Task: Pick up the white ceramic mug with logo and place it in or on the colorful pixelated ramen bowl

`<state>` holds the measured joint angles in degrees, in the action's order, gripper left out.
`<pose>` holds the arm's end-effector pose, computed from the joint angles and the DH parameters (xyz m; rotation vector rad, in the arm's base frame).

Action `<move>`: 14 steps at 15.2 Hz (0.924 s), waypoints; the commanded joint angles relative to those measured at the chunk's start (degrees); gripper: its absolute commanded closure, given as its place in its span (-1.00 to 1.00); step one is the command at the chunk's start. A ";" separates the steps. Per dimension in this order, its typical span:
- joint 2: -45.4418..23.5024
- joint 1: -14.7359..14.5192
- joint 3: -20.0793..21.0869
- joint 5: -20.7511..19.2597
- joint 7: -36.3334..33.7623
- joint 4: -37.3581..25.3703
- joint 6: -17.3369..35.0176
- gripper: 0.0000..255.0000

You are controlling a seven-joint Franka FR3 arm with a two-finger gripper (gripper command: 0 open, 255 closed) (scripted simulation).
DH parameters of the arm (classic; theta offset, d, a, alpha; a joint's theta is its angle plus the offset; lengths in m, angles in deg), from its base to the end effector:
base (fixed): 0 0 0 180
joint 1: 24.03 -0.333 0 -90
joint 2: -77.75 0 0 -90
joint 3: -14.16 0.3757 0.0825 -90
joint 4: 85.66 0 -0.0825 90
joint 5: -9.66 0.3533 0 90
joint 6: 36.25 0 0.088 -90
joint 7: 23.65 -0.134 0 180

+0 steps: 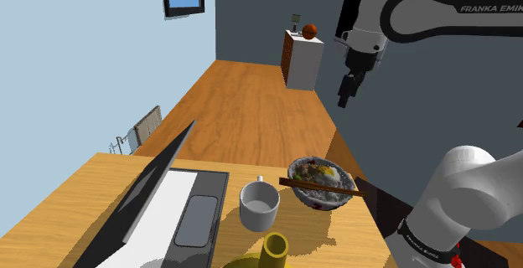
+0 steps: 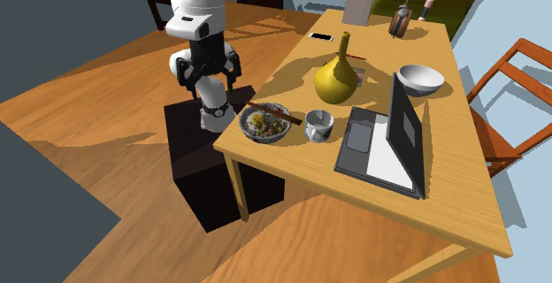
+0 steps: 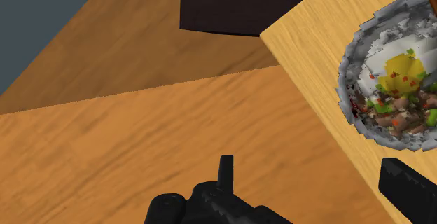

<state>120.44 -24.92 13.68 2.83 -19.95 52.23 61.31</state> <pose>0.2589 -0.0134 0.5857 3.0243 0.1318 0.0576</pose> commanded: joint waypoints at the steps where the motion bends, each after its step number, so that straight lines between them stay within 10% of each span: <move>1: 0.00 0.00 0.00 0.00 0.00 0.00 0.00 -1.00; 14: -7.68 -7.54 12.80 8.68 -12.59 5.05 12.22 -1.00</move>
<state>113.49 -31.94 25.58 10.94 -31.66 57.28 72.71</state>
